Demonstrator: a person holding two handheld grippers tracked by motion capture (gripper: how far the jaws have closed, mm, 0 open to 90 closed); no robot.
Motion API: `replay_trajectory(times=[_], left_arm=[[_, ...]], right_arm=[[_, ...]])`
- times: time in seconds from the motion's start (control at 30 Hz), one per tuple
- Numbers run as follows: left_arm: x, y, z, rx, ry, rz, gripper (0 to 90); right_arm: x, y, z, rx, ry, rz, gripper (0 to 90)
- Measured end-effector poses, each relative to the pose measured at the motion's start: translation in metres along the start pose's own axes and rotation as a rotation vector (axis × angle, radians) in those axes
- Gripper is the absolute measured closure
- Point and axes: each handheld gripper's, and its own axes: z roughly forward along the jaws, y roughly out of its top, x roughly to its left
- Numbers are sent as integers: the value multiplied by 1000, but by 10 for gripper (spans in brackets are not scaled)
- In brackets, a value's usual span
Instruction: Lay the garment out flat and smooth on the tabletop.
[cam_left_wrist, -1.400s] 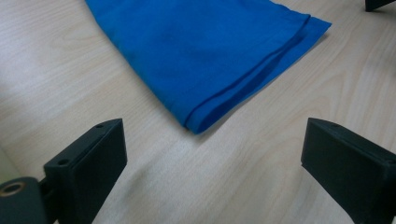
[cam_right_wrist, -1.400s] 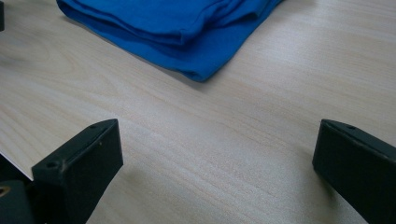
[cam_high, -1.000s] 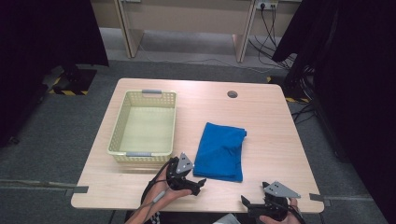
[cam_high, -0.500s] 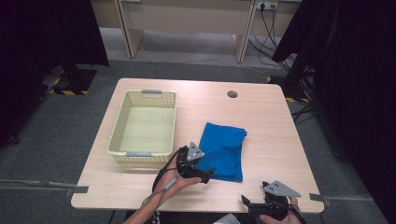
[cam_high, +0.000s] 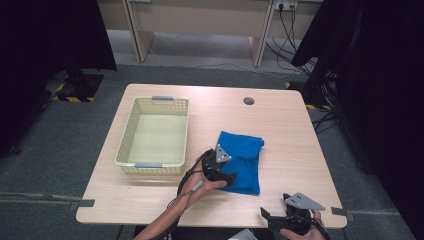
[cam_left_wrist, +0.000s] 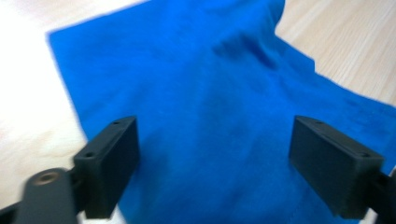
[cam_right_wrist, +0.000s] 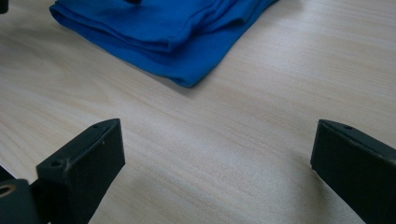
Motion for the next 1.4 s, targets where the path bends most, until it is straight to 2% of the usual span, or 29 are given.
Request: replay_trajectory(times=[0.1, 0.17, 0.53, 0.77, 0.8, 1.03, 1.07, 1.13, 1.17, 1.2, 1.23, 1.27, 1.3, 1.37, 1.4], left_arm=[[-5, -1, 7, 21, 2, 14, 201], [-8, -2, 9, 17, 12, 20, 201], [-29, -7, 1, 32, -4, 24, 192], [-35, 5, 3, -1, -3, 24, 142], [-38, 10, 7, -7, -2, 36, 140], [-42, 27, 25, -32, 3, 50, 150], [-42, 29, 28, -30, 2, 51, 163], [-40, 31, 39, 0, -12, 35, 290], [-40, 31, 39, 0, -12, 35, 358], [-38, 31, 42, 6, -12, 27, 358], [-36, 32, 43, -2, -19, 9, 414], [-33, 34, 41, -11, -14, 6, 550], [-32, 34, 40, -13, -13, 4, 606], [-31, 35, 38, -15, -13, -2, 675], [-30, 36, 37, -17, -14, -8, 675]], right_arm=[[-1, 0, -1, -1, -3, 1, 32], [-2, 0, 0, -2, -5, 3, 32], [-4, 1, 0, 0, -13, 6, 33], [-5, 1, 0, 0, -15, 8, 34], [-5, 1, 0, -1, -15, 8, 34], [-6, 1, 0, -3, -14, 9, 34], [-6, 1, 0, -2, -14, 8, 34], [-5, 1, 0, -2, -12, 9, 34], [-5, 1, 0, -2, -12, 9, 34], [-5, 1, 0, -2, -11, 9, 35], [-5, 1, -1, -2, -10, 9, 35], [-5, 1, 0, -2, -10, 10, 36], [-6, 1, 0, -2, -11, 7, 35], [-5, 1, 0, -1, -11, 9, 35], [-5, 1, 0, 0, -10, 8, 36]])
